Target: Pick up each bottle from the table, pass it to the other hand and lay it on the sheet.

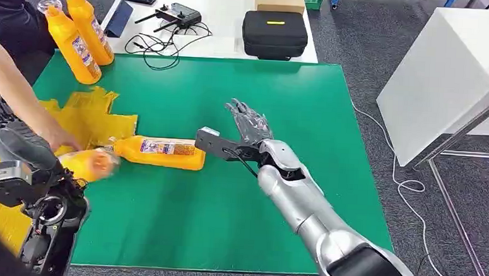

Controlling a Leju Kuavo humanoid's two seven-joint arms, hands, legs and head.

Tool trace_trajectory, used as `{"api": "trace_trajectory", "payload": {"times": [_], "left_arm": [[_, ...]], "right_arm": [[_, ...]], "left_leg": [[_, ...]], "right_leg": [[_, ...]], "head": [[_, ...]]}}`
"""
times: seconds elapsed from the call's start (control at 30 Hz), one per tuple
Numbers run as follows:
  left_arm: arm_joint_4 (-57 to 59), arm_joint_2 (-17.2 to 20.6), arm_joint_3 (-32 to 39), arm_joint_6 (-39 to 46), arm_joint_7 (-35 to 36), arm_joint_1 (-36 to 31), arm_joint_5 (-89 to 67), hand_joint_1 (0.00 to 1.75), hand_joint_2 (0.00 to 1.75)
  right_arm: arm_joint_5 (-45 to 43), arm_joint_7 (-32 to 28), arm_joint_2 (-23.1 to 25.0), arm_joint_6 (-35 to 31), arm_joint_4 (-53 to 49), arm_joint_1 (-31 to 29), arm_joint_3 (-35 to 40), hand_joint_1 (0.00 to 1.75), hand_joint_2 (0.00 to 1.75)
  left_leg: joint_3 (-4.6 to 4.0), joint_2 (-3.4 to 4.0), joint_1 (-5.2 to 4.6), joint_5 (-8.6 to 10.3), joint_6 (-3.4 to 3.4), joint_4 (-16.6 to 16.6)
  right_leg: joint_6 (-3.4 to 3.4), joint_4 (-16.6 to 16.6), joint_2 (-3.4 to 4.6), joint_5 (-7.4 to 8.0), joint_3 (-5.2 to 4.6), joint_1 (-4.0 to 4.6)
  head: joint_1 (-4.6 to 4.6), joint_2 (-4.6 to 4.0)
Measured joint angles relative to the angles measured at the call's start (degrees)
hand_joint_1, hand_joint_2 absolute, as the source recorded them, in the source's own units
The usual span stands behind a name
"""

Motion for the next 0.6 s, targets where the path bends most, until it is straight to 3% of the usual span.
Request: {"api": "trace_trajectory", "payload": {"times": [0.43, 0.6], "left_arm": [[3.19, -1.20, -3.17, -2.07, 0.00, -2.73, 3.43, 0.00, 0.00], [3.69, -2.64, -3.21, -1.90, -0.02, -2.57, 2.03, 0.00, 0.00]], "right_arm": [[3.83, 6.09, 7.10, 7.33, 2.23, -1.83, 3.64, 0.00, 0.00], [-8.78, 10.73, 8.72, 10.16, -1.29, -1.40, 13.34, 0.00, 0.00]], "left_leg": [[0.02, 0.05, 0.00, 0.00, -0.01, 0.00], [0.01, 0.07, 0.00, 0.00, -0.01, 0.00]], "right_leg": [[0.00, 0.02, 0.07, -0.01, -0.01, 0.01], [0.00, 0.02, 0.08, -0.01, -0.01, 0.00]], "head": [[0.00, 0.02], [0.00, 0.02]]}}
